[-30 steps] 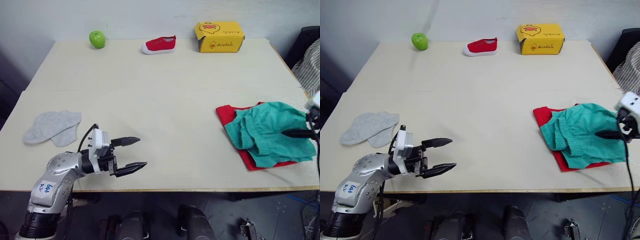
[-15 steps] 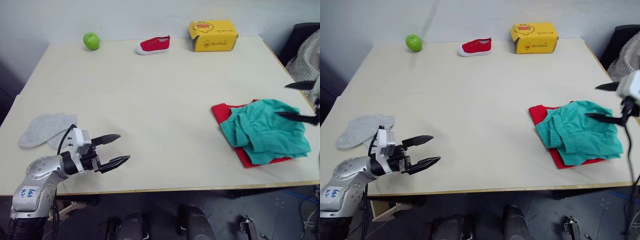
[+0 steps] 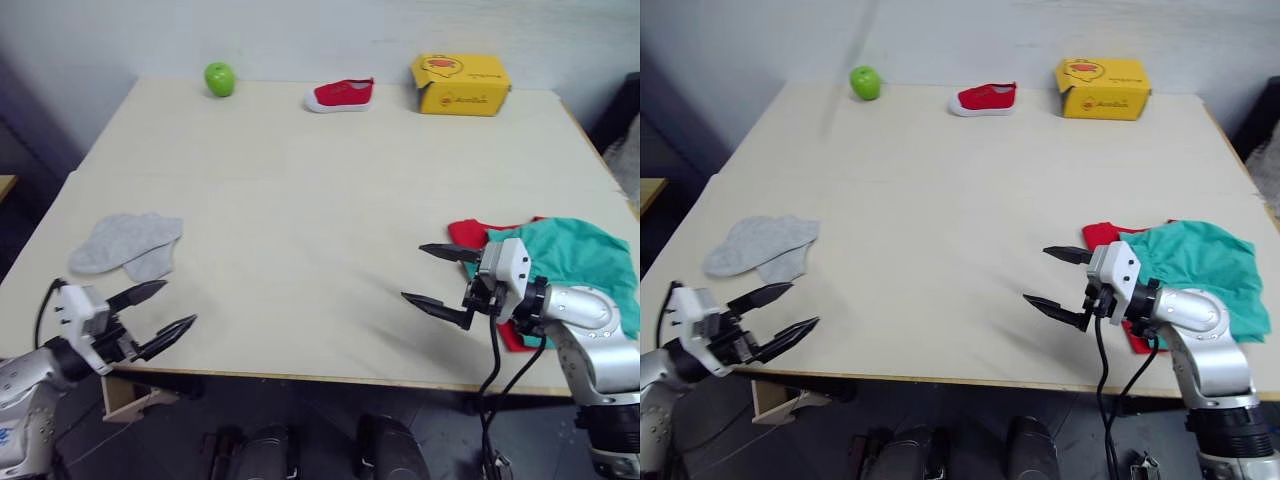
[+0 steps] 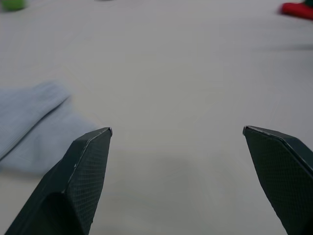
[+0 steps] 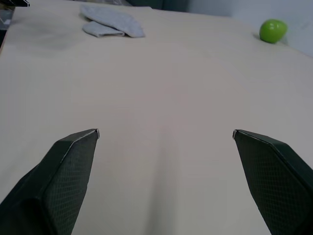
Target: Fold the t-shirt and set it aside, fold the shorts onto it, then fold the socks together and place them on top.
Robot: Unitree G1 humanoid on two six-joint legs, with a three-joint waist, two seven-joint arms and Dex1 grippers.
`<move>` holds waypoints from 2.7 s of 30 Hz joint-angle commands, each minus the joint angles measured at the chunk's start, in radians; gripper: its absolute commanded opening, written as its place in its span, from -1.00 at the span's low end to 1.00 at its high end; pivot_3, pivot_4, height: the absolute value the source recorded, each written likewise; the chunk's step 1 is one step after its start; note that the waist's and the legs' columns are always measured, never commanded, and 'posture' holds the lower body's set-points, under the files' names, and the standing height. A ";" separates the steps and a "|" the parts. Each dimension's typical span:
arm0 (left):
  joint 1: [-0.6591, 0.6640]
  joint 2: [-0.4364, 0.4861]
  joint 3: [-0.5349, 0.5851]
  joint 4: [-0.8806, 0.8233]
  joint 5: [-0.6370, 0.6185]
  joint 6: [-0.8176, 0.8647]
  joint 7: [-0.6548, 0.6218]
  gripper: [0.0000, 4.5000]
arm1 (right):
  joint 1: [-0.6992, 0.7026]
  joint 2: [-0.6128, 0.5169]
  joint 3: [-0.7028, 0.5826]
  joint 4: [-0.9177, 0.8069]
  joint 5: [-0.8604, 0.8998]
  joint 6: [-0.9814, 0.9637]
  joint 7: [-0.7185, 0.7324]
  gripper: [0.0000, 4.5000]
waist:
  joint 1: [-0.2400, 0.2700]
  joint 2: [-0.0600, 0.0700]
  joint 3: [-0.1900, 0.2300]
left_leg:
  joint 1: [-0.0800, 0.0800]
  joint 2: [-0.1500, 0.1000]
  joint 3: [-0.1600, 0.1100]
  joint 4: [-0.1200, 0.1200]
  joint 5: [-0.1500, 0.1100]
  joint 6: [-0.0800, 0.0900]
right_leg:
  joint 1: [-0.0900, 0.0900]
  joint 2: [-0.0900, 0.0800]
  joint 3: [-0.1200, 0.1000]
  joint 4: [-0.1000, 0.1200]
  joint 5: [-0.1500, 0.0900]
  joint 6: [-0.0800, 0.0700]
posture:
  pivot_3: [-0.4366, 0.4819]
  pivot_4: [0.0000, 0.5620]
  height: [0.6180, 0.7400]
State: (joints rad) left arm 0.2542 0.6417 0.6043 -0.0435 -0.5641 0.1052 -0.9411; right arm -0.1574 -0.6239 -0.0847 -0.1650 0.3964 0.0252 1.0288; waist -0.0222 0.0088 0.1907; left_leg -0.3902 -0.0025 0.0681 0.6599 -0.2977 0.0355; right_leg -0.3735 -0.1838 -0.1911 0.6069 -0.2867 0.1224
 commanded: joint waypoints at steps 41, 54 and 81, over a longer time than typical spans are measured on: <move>-0.673 0.198 -0.540 0.300 0.253 0.445 0.159 -0.56 | 0.224 0.096 -0.041 -0.294 0.146 0.107 -0.231 1.00 | 0.025 -0.013 -0.003 | 0.005 0.018 0.031 0.002 -0.006 -0.009 | -0.019 0.018 0.035 0.010 -0.001 -0.009 | -0.05 -0.47 1.00; -0.733 -0.126 -0.902 -0.232 0.176 0.713 0.133 -0.98 | 0.333 -0.014 -0.122 -0.336 0.151 0.197 -0.219 1.00 | 0.049 -0.014 -0.002 | 0.002 0.018 0.032 0.006 -0.007 -0.007 | -0.018 0.018 0.035 0.008 0.000 -0.008 | -0.05 -0.47 1.00; -1.120 -0.208 -0.774 0.585 0.357 0.130 -0.039 0.45 | 0.254 -0.005 0.232 -0.243 -0.181 0.021 -0.198 1.00 | 0.049 -0.016 -0.001 | -0.001 0.015 0.031 0.008 -0.006 -0.004 | -0.018 0.018 0.033 0.004 0.002 -0.005 | -0.05 -0.47 1.00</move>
State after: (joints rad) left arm -0.8347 0.4530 -0.1600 0.4786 -0.2399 0.2866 -0.9820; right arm 0.0913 -0.6295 0.1443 -0.4118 0.2377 0.1054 0.8217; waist 0.0272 -0.0068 0.1893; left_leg -0.3915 0.0119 0.0993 0.6681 -0.3043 0.0321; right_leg -0.3912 -0.1655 -0.1578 0.6105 -0.2850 0.1180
